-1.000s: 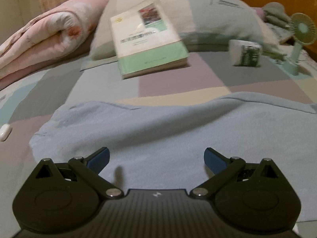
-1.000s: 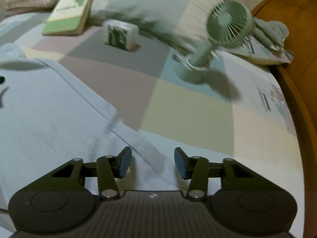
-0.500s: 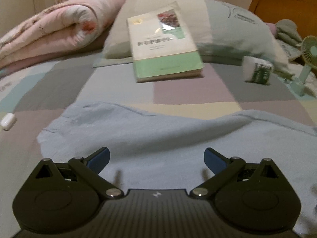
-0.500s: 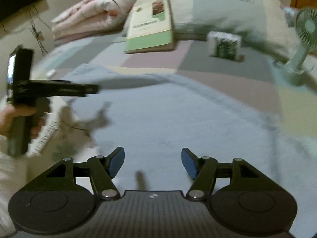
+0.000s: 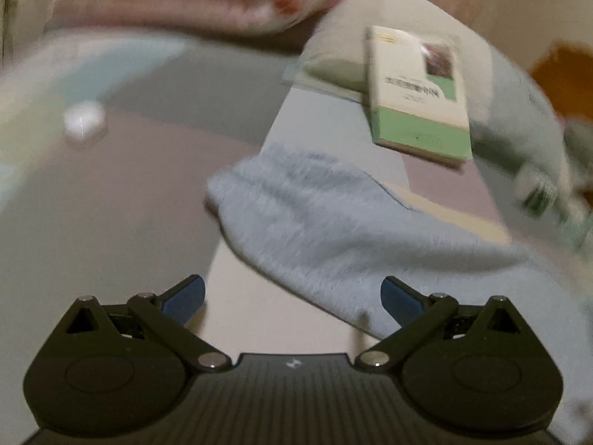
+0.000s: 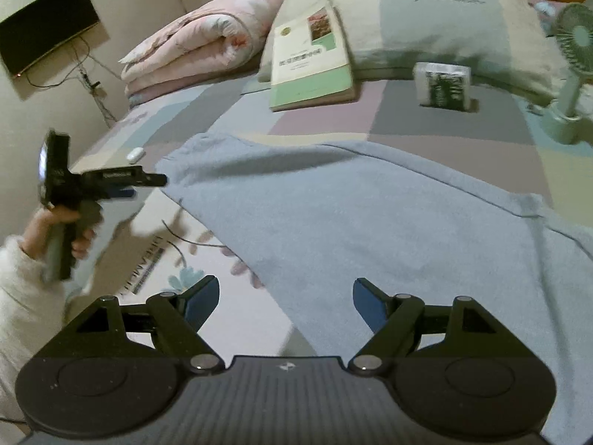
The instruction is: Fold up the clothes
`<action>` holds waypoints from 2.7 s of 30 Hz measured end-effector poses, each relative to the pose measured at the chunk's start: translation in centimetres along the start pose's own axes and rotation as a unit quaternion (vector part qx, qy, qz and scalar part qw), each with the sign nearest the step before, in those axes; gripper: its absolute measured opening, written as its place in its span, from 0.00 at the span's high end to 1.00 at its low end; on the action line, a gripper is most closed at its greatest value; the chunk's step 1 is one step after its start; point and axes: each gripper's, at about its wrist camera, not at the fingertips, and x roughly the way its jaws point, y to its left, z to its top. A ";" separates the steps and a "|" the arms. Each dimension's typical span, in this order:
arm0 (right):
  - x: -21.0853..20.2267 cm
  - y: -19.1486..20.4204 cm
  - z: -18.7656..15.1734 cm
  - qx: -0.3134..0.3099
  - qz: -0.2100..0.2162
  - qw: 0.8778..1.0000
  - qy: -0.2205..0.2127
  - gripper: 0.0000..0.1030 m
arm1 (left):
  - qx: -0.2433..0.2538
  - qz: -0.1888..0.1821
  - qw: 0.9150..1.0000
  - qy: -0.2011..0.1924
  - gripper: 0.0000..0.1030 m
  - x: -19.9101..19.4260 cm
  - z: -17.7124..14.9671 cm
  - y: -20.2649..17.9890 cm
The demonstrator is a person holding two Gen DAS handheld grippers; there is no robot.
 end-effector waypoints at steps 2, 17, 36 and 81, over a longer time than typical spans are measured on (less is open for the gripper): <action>1.4 1.2 1.2 -0.025 0.009 1.000 0.010 0.19 | -0.037 -0.027 0.999 -0.012 0.04 1.0 0.5 1.3; 15.5 7.6 15.7 -0.154 0.035 0.987 0.033 0.19 | -0.117 -0.151 0.979 -0.073 0.19 2.6 2.3 5.0; 30.1 10.5 19.6 -0.265 0.018 0.961 0.078 0.95 | -0.101 -0.076 0.985 -0.120 0.93 2.8 1.8 5.7; 18.5 6.4 9.0 -0.130 -0.148 0.976 0.096 0.29 | 0.130 0.097 0.984 -0.076 0.25 0.6 2.1 0.8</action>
